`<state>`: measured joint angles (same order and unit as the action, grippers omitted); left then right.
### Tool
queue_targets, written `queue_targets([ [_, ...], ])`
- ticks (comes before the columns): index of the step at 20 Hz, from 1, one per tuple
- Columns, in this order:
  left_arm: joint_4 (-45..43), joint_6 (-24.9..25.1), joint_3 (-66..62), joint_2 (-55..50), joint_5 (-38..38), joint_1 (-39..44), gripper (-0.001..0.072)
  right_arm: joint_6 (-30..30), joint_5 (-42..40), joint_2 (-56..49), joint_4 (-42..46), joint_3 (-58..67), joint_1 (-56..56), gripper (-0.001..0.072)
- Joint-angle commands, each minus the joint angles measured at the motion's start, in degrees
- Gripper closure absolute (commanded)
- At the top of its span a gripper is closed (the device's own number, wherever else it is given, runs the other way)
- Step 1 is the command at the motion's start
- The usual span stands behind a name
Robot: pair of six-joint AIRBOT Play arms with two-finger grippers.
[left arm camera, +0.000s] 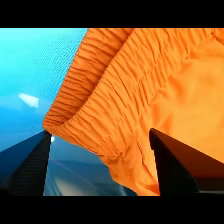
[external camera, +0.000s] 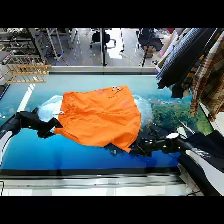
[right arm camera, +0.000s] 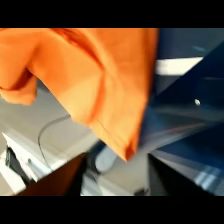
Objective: Fold the clothes and pants, and hang the long-sleeved shirts on hangers.
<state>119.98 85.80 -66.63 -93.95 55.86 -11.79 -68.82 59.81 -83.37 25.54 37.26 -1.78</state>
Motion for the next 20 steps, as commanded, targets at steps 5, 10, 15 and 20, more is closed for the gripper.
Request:
queue_targets([
  [5,-0.74,0.26,0.02,-0.92,-1.07,0.02,0.0695,1.81,-13.16,0.07,-9.88,-1.11,10.14,0.07],
  [10,-0.74,12.9,-3.85,4.63,11.74,-1.95,0.0696,0.11,-1.51,13.07,6.82,-0.04,6.25,0.0702],
  [15,-0.68,13.92,-20.37,14.47,30.16,-3.74,0.0696,-8.28,17.05,37.83,28.33,13.62,-1.07,0.0703],
  [20,8.96,14.19,-39.78,27.96,35.98,-3.74,0.0696,-8.31,15.93,54.01,30.18,40.92,-2.51,0.0703],
])
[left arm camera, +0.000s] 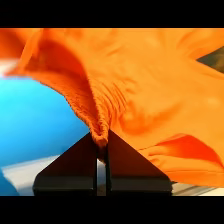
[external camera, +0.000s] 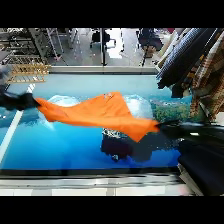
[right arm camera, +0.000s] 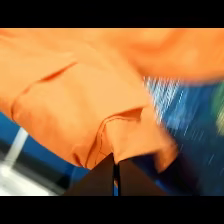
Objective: Fold the clothes and pants, and hang the long-sleeved shirts on hangers.
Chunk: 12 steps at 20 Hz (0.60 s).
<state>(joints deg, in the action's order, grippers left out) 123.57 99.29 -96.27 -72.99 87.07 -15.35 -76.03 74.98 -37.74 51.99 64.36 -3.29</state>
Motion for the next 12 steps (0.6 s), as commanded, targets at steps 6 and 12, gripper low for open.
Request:
queue_targets([
  [6,5.77,5.22,-23.91,25.22,-7.63,-0.15,0.0697,4.22,-13.4,7.98,3.74,44.59,-1.01,0.0702],
  [12,4.42,8.11,-22.86,31.06,-12.63,-0.13,0.0697,6.51,-14.36,-1.25,7.19,48.35,-1.01,0.0702],
])
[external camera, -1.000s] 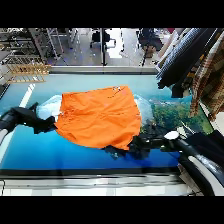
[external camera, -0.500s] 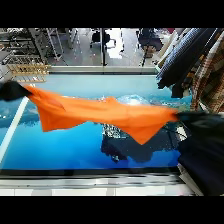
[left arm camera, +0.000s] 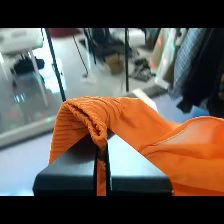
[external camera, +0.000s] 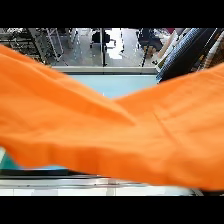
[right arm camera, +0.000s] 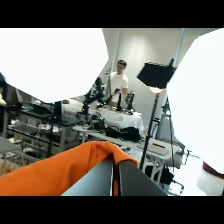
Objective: Fold the clothes and pants, and hang the long-sleeved shirts on hangers.
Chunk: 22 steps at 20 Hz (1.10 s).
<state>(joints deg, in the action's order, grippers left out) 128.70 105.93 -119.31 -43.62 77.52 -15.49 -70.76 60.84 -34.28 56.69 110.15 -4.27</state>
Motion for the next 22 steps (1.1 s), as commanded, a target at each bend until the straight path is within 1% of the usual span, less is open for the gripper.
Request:
queue_targets([
  [1,-0.63,0.76,2.67,0.35,-3.17,0.0,0.0697,0.72,1.64,-8.04,3.52,2.51,-0.02,0.0702],
  [3,-0.48,-2.21,10.67,-3.5,-2.56,0.04,0.0697,-1.07,6.84,-16.68,3.67,2.27,-0.02,0.0702],
  [4,-0.46,-2.99,15.5,-6.05,-2.6,0.15,0.0697,-2.14,9.33,-21.92,3.48,1.4,-0.02,0.0702],
  [6,-0.5,-3.93,26.03,-12.98,-3.63,0.48,0.0697,-2.29,12.0,-32.81,2.08,-2.23,0.04,0.0702],
  [7,-0.5,-3.93,31.34,-17.38,-5.79,1.25,0.0697,-2.25,11.63,-38.27,0.68,-4.63,0.04,0.0702],
  [9,-0.74,-3.89,39.17,-27.56,-14.36,4.22,0.0696,-2.12,8.55,-50.05,-1.07,-8.76,0.68,0.0702],
  [11,-0.48,-3.93,40.5,-39.65,-23.32,6.64,0.0698,-1.6,3.89,-61.26,-1.29,-9.42,2.16,0.0702],
  [12,-0.02,-3.96,39.52,-44.78,-26.01,7.34,0.0698,-1.62,1.55,-65.51,-1.53,-9.42,2.69,0.0702],
  [13,0.31,-3.96,37.55,-49.33,-26.6,7.65,0.0697,-1.64,-0.04,-68.15,-1.51,-9.44,3.3,0.0702],
  [15,0.39,-3.96,32.92,-54.42,-25.83,7.63,0.0697,-1.88,-2.01,-70.07,-1.44,-9.44,4.0,0.0702],
  [17,0.35,-3.93,29.22,-55.08,-25.75,7.41,0.0698,-1.86,-1.4,-68.76,-1.22,-8.81,3.91,0.0702],
  [20,0.35,-3.93,23.76,-54.95,-21.27,6.08,0.0697,-1.86,4.72,-64.85,0.13,-5.64,3.78,0.0702],
  [22,0.33,-3.91,22.49,-54.64,-16.35,4.72,0.0697,-1.86,11.34,-61.13,0.61,-5.29,3.78,0.0702],
])
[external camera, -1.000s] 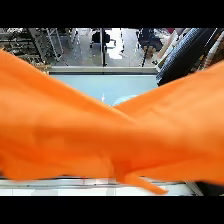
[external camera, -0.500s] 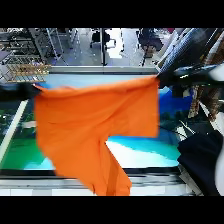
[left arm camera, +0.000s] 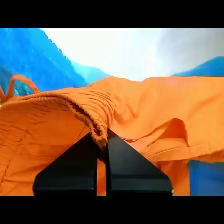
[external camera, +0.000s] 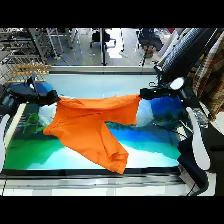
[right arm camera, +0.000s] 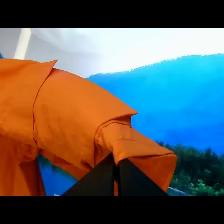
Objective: Fold the clothes and pants, and hang the long-sleeved shirts on hangers.
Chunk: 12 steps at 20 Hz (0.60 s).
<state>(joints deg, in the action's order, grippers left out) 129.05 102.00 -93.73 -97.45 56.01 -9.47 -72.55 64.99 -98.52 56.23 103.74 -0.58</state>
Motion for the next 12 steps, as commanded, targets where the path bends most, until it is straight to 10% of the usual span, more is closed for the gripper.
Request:
queue_targets([
  [1,-0.02,0.07,-3.13,-0.66,8.76,-2.23,0.0697,-0.07,12.28,4.92,1.2,1.09,0.09,0.0702],
  [6,-2.4,8.83,-3.08,-0.72,27.02,-6.64,0.0697,-0.87,33.53,13.57,1.14,-5.4,2.86,0.0702],
  [12,-8.37,11.32,-3.08,-0.98,31.93,-7.41,0.0697,-0.87,26.73,24.0,4.76,-25.99,14.4,0.0702],
])
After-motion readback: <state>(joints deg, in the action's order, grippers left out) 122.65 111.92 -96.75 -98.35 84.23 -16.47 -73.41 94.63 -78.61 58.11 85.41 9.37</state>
